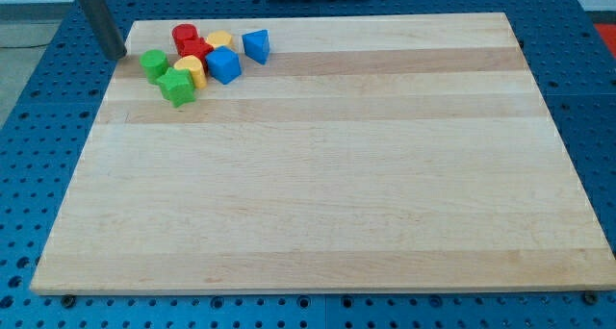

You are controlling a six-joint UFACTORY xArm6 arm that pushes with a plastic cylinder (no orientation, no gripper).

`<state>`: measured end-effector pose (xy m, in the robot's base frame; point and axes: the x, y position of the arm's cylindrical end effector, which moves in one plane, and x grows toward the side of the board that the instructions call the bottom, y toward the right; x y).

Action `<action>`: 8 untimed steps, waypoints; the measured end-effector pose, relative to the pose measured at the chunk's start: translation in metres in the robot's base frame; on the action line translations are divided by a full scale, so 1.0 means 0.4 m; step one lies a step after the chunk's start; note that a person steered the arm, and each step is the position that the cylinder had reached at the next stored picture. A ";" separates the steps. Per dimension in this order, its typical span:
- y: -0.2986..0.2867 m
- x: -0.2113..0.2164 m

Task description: Separate the yellow heart from the green star

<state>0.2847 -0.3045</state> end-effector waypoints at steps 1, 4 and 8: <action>0.042 0.114; 0.233 0.128; 0.243 0.118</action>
<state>0.3320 -0.2073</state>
